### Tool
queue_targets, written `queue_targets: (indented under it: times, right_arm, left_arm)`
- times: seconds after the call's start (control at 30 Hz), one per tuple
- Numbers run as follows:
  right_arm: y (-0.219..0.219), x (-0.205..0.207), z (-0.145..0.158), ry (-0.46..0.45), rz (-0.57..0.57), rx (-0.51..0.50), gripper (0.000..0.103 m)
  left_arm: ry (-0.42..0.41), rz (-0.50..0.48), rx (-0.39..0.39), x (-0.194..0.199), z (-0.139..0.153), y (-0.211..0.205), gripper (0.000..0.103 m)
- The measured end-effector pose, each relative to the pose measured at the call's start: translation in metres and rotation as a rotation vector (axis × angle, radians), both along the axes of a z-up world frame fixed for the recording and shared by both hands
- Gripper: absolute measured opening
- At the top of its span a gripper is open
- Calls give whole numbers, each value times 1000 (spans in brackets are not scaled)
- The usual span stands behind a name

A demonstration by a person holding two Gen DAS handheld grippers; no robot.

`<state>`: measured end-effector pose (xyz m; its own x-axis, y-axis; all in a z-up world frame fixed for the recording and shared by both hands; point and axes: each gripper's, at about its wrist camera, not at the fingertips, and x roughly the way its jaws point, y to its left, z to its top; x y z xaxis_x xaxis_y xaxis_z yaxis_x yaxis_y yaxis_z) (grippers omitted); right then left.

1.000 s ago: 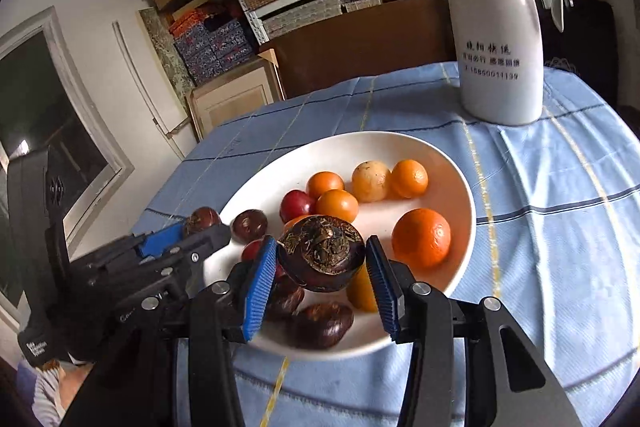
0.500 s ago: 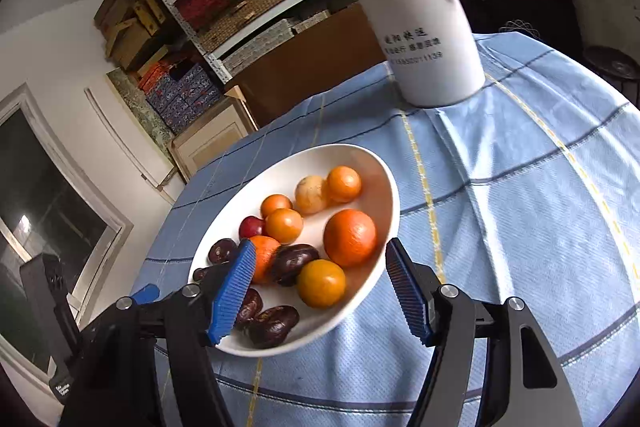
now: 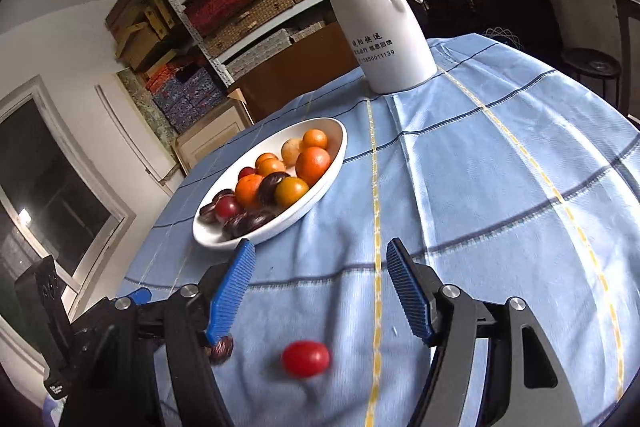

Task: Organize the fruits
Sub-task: 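Move both open tools toward the last water chestnut and tomato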

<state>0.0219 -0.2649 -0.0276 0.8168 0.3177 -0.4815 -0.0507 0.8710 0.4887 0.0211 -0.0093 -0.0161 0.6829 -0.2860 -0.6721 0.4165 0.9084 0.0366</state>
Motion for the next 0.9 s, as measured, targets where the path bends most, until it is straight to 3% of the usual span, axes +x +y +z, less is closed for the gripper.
queue_targets:
  times: [0.1, 0.17, 0.3, 0.37, 0.6, 0.67, 0.9]
  right_arm:
    - [2, -9, -2, 0, 19, -10, 71]
    - [2, -11, -3, 8, 23, -10, 71]
    - [2, -10, -6, 28, 25, -4, 71]
    - [4, -9, -7, 38, 33, -6, 71]
    - [8, -7, -7, 46, 42, -15, 71]
    - [9, -7, -7, 48, 45, -20, 71]
    - [16, -10, -10, 85, 76, -59, 71]
  left_arm:
    - [13, -38, 90, -9, -10, -17, 93]
    - [10, -45, 91, -10, -10, -19, 93]
    - [88, -33, 46, 5, -16, -15, 90]
    - [116, -37, 30, 10, -19, -16, 76]
    - [147, -121, 58, 8, -29, -37, 55]
    - [157, -141, 44, 7, -29, -38, 41]
    - [137, -54, -5, 12, -22, -13, 38]
